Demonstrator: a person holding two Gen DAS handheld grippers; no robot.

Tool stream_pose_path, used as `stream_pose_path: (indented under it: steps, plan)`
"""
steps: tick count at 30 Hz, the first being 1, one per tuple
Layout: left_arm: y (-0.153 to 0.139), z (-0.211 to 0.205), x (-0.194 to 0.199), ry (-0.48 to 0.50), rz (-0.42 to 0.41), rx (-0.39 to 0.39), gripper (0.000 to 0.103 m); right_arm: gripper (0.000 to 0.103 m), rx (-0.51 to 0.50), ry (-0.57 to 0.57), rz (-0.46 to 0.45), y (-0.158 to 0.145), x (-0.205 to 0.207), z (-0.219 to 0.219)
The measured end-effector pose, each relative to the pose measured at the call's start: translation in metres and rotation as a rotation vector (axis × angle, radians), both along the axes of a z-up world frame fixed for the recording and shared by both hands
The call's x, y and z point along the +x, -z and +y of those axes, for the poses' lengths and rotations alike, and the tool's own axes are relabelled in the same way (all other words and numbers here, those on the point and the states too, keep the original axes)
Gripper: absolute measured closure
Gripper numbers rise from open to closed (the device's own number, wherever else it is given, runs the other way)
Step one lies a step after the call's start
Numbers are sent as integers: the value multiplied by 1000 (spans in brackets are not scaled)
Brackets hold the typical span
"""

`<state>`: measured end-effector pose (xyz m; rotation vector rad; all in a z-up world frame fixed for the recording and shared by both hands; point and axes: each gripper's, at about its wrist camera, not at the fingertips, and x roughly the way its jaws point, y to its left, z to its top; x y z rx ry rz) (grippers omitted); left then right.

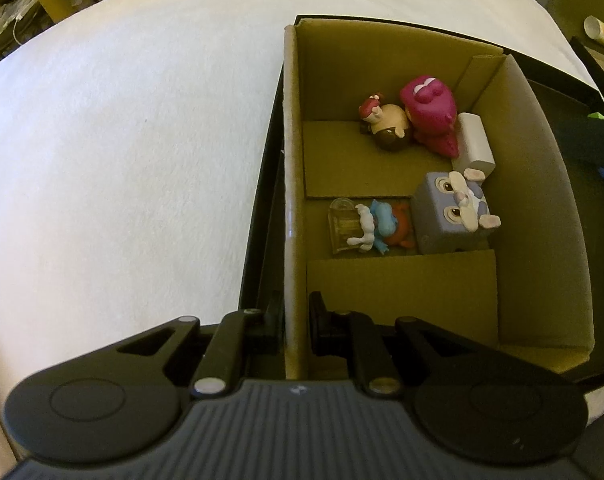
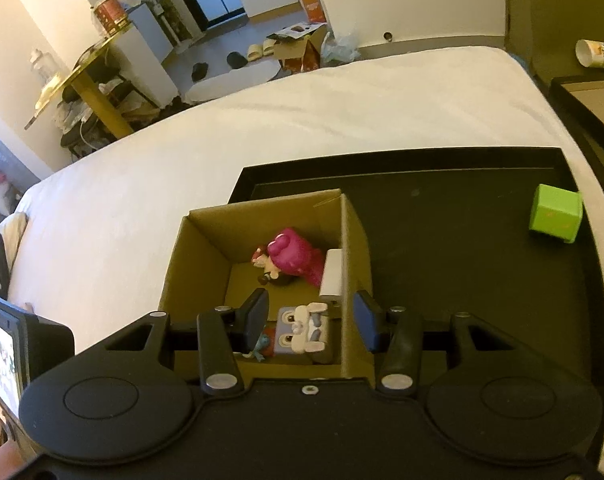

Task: Organize rigid objects
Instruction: 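Lower the pink dinosaur into the box and open the right gripper, then move the right gripper to the green cube toy on the tray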

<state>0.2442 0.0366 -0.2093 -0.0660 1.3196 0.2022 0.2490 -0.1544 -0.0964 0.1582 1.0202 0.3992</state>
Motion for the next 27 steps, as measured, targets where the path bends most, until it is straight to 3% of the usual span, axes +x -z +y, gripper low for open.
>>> stream_pose_path:
  steps: [15, 27]
  plan:
    - [-10, -9, -9, 70, -15, 16, 91, 55, 11, 87, -25, -6, -13, -30]
    - [-12, -5, -7, 50, -17, 8, 90, 55, 9, 144, -13, 3, -19, -58]
